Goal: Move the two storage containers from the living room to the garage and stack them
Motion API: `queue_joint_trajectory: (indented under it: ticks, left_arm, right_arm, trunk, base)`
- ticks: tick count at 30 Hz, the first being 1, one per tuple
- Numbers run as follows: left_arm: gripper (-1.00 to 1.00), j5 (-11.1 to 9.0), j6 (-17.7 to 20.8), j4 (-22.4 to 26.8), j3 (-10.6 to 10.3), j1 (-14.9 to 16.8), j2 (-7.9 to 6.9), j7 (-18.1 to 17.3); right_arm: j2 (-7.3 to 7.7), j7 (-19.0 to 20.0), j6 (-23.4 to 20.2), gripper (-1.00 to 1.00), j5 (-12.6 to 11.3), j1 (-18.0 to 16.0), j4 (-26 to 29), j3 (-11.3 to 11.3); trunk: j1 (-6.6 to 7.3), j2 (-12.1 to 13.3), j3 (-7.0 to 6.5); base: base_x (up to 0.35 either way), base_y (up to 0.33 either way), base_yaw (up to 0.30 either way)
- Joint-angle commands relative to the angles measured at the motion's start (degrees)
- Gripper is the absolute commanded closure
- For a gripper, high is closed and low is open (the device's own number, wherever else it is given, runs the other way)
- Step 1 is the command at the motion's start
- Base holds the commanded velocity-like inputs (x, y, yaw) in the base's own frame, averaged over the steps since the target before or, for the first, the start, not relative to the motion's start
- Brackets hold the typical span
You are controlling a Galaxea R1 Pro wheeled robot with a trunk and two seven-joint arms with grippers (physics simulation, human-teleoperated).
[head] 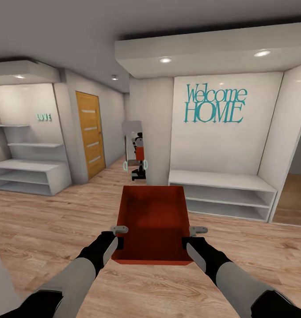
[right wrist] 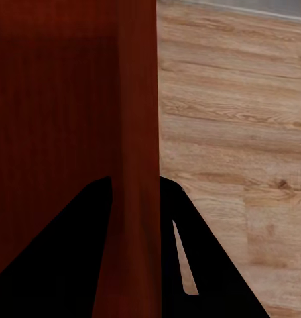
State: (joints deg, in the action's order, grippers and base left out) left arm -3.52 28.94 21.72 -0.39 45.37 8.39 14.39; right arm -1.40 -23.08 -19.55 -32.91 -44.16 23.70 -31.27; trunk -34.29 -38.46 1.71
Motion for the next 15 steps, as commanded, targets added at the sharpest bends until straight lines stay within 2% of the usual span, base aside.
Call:
queue_joint_trajectory:
  ticks: [1, 4, 12, 15]
  left_arm:
    - [1.0, 1.5, 0.68, -0.18, -0.4, -0.02, -0.04, 1.52]
    - [1.0, 1.5, 0.68, -0.18, -0.4, -0.02, -0.04, 1.52]
    - [1.0, 1.5, 0.68, -0.18, -0.4, -0.02, -0.04, 1.52]
    - [1.0, 1.5, 0.68, -0.18, -0.4, -0.02, -0.04, 1.52]
  right_arm:
    - [0.08, -0.57, -0.4, 1.0, 1.53, -0.15, 0.21, 0.95]
    - [0.08, -0.57, -0.4, 1.0, 1.53, -0.14, 0.21, 0.95]
    - [0.08, -0.57, -0.4, 1.0, 1.53, -0.14, 0.21, 0.95]
    - [0.08, -0.57, -0.4, 1.0, 1.53, -0.14, 0.21, 0.95]
  trunk:
    - [-0.06, -0.1, 0.11]
    - [-0.06, -0.1, 0.11]
    - [-0.06, -0.1, 0.11]
    - [-0.06, -0.1, 0.11]
  base:
    - [0.322, 0.0, 0.0]
    - [0.322, 0.0, 0.059]
    - [0.322, 0.0, 0.224]
    - [0.322, 0.0, 0.063]
